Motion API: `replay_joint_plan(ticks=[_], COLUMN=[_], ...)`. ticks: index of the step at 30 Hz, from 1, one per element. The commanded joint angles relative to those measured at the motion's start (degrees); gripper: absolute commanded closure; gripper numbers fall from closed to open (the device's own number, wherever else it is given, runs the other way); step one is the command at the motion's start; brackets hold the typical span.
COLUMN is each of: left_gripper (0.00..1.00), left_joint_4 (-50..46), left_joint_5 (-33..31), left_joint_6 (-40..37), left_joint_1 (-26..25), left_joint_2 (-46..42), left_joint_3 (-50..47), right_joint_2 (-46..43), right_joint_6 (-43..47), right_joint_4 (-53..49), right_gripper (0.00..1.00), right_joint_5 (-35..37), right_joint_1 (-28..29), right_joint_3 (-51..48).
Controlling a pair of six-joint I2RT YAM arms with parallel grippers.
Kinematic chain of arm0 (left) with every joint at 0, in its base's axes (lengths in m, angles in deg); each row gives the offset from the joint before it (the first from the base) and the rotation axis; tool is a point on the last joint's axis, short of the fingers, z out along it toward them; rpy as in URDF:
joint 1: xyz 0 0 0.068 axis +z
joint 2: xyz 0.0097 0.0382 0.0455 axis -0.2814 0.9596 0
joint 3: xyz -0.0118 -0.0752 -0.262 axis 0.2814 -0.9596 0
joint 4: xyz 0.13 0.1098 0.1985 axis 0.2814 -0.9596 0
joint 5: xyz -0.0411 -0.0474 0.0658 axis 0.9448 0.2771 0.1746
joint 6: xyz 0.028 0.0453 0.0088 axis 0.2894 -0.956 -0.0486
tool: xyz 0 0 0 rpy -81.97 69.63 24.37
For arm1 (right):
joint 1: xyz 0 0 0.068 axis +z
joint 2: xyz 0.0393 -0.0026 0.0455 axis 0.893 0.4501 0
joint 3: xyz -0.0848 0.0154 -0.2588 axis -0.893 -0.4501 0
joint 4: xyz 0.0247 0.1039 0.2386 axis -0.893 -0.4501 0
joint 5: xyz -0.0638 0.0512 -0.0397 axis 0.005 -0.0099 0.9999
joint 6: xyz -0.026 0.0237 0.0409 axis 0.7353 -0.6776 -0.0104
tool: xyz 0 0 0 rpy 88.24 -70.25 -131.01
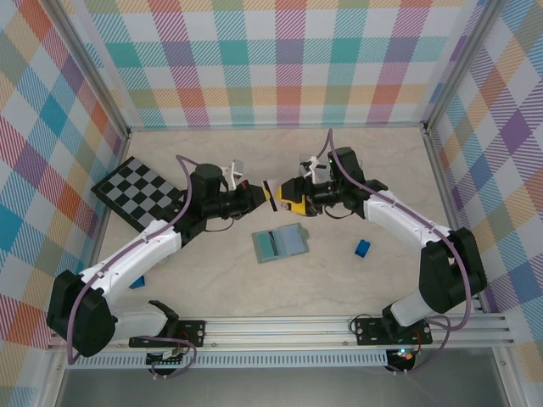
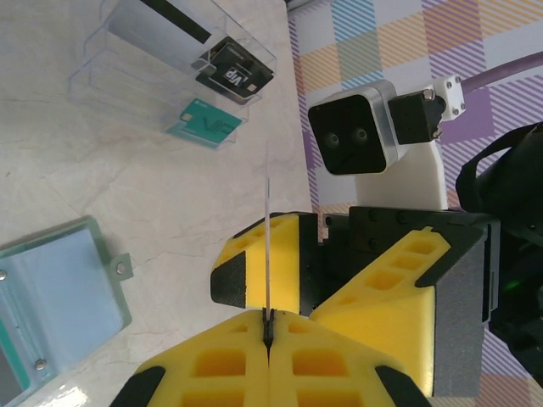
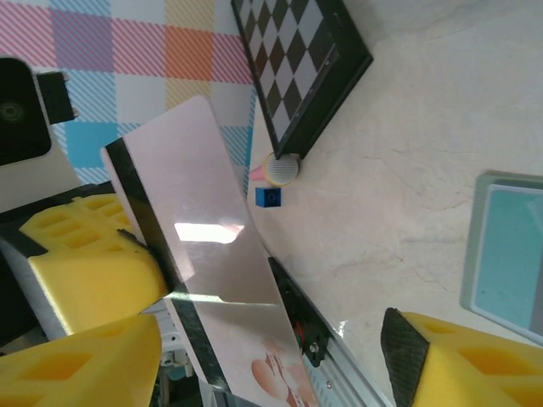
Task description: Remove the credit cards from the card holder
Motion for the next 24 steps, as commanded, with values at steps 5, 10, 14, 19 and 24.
replay_joint_plan(ticks=[5,10,14,19,24], left_gripper=[1.00,1.00,1.00,1.00,0.87], left_joint_4=[2.7,2.6,2.5,2.1,-2.8], left_joint_5=[2.4,2.7,2.7,2.4,0.3], left_joint_6=[1.3,1.4,1.4,1.3,0.5], left_joint_1=[0.4,0.5,0.5,0.5,0.7], left_joint_2=[0.0,0.3,0.6,0.4,-0.1], left_joint_3=[-1.3,-1.6,-1.6,-1.6,-0.5], right_joint_2=[0.1,-0.3,-0.2,0.0,-0.9], right_joint_6=[-6.3,-6.7,-6.2,-4.5,0.5], right_joint_4=[10.0,10.5,10.0,9.6,6.5], right_gripper=[0.43,0.53,0.64,0.82,0.97], right_joint_5=[-6.9,-7.3,-7.3,-7.8,-6.7], right_joint_1=[-1.5,-1.8,-1.9,-1.9,-1.9], right_joint_3=[0.1,0.5,0.5,0.5,1.3])
